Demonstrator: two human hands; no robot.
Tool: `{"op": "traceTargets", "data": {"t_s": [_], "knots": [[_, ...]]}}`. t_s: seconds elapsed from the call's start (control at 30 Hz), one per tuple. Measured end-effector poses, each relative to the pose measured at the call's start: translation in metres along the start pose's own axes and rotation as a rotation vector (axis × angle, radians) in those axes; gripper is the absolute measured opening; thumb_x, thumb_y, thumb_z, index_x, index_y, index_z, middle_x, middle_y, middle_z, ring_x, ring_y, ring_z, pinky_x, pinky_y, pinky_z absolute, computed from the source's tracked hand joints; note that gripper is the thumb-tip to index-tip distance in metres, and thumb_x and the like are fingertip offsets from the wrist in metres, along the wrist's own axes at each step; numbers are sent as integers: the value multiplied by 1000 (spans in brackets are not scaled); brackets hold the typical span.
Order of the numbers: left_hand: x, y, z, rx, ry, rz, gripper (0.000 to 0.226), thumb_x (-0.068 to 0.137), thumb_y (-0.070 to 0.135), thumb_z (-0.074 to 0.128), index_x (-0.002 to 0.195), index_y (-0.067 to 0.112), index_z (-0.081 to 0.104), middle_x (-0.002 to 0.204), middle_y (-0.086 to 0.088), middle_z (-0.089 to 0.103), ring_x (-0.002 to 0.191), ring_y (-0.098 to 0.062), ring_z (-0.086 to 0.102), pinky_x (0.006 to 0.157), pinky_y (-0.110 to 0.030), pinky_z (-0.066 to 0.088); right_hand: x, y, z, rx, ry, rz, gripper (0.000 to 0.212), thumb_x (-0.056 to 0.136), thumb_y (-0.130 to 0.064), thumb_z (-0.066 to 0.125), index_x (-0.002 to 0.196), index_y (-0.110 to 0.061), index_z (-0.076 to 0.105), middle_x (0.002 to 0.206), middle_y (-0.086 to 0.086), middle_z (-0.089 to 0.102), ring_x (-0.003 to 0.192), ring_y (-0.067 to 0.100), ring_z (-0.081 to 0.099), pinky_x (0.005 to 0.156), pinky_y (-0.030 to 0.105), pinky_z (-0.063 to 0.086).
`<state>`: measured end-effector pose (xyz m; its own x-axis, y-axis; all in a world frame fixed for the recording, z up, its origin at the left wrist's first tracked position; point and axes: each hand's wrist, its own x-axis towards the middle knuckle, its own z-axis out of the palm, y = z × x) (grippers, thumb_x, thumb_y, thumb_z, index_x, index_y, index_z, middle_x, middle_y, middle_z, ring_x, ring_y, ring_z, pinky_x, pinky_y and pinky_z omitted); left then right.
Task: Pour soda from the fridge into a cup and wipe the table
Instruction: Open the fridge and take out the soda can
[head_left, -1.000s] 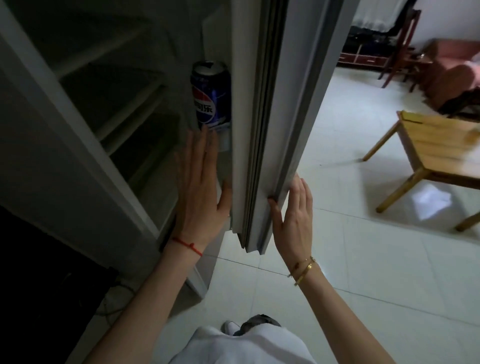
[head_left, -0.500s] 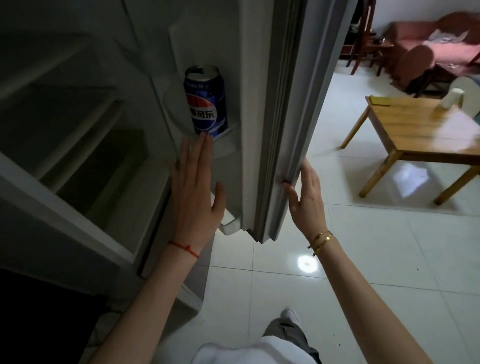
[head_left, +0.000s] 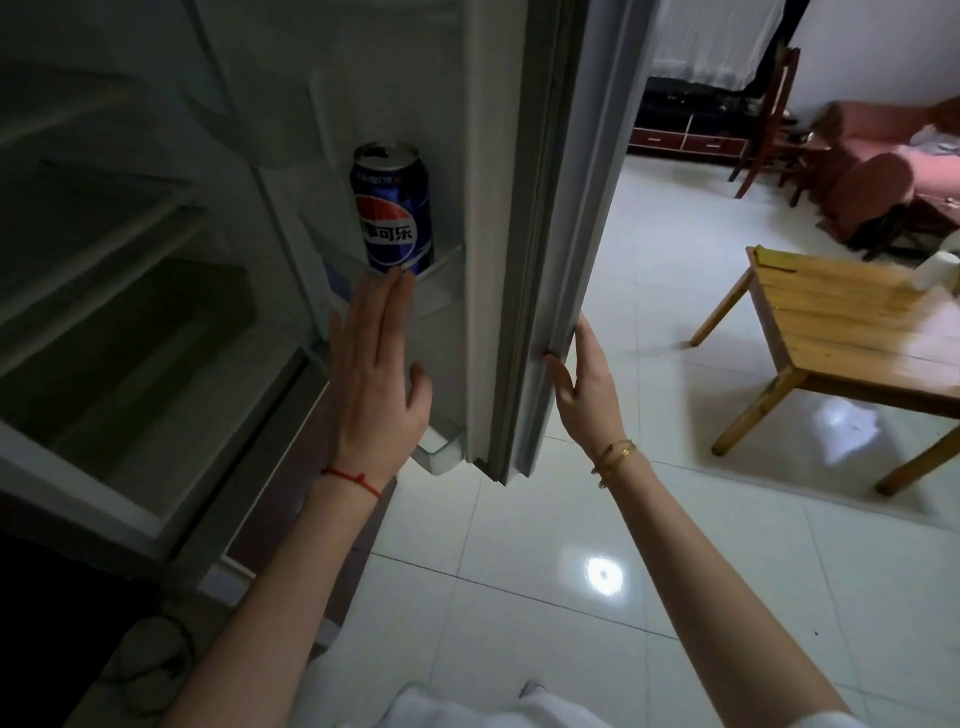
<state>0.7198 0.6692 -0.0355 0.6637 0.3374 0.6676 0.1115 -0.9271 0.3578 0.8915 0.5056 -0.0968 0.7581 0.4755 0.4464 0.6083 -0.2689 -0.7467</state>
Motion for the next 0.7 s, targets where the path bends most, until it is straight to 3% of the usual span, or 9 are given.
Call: {"op": "traceTargets", "data": {"t_s": [0.3, 0.53, 0.7], "knots": [[30, 41, 60, 64, 63, -105, 84, 82, -3, 59, 155, 12, 20, 163, -10, 17, 151, -27, 13, 117, -59, 23, 60, 47, -39, -82, -72, -52, 64, 96, -8, 48, 152, -22, 21, 157, -2, 28, 144, 21, 30, 116, 46, 31], [60, 59, 89, 106, 30, -73, 85, 81, -2, 57, 155, 15, 19, 162, -5, 17, 151, -25, 13, 115, -56, 28, 107, 74, -52, -28, -64, -2, 59, 95, -3, 44, 149, -21, 28, 153, 2, 36, 139, 25, 37, 115, 43, 34], [81, 67, 118, 155, 28, -62, 85, 81, 2, 57, 156, 15, 18, 161, -4, 20, 151, -25, 13, 115, -57, 27, 140, 94, -58, 18, -73, 27, 54, 96, -2, 40, 145, -22, 33, 153, 4, 38, 143, 28, 30, 113, 43, 36]]}}
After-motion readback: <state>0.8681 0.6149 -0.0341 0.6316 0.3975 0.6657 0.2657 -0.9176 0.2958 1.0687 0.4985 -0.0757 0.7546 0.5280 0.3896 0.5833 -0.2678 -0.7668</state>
